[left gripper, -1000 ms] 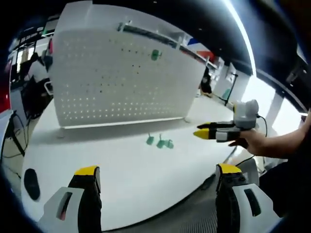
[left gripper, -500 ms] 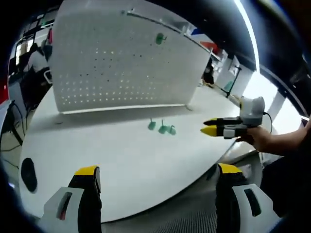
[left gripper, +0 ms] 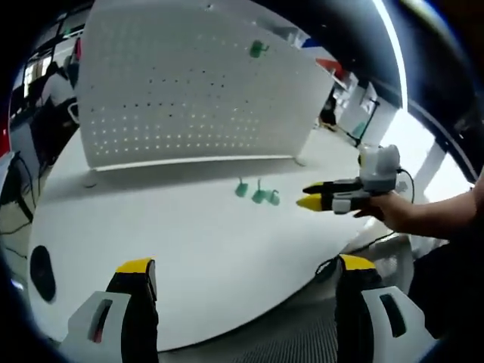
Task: Insert the hook assembly into the mounting plate slot until the hook locks in place.
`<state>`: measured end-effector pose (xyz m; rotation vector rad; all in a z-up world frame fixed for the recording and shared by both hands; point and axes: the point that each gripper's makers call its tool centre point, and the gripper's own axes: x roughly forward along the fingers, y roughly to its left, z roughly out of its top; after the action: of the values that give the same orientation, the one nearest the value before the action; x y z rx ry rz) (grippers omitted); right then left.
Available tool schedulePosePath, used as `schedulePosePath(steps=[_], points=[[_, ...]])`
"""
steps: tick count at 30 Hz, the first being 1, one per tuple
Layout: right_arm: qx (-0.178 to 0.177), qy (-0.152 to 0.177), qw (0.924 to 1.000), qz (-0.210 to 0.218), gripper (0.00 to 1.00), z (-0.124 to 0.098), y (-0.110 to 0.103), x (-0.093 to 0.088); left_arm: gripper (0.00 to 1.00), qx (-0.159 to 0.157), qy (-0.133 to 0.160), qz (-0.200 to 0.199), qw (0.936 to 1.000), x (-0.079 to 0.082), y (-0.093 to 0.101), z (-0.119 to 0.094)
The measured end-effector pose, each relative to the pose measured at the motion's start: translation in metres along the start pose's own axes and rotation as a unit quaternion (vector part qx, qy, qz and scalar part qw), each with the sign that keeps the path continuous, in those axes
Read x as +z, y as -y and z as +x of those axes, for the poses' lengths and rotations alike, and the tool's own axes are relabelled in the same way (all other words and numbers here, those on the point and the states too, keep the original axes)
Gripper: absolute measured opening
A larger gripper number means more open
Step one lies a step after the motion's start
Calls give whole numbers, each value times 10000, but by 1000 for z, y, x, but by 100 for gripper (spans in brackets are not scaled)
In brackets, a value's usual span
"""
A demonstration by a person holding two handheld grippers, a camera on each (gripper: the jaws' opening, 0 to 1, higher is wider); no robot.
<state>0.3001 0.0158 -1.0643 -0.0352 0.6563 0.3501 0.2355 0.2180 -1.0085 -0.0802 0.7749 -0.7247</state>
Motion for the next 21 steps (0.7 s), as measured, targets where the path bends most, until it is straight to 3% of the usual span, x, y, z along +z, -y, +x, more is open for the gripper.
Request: schedulePosePath(steps=[6, 13, 21], points=[[80, -49, 10000, 5, 31, 31, -4, 14, 99, 27, -12, -83, 10000, 0, -6, 0], [-40, -124, 9998, 177, 29, 60, 5, 21, 99, 114, 0, -191, 9998, 1, -18, -2], [-176, -330, 9978, 553, 26, 83, 16, 15, 98, 136, -27, -285, 9995, 0, -24, 1]])
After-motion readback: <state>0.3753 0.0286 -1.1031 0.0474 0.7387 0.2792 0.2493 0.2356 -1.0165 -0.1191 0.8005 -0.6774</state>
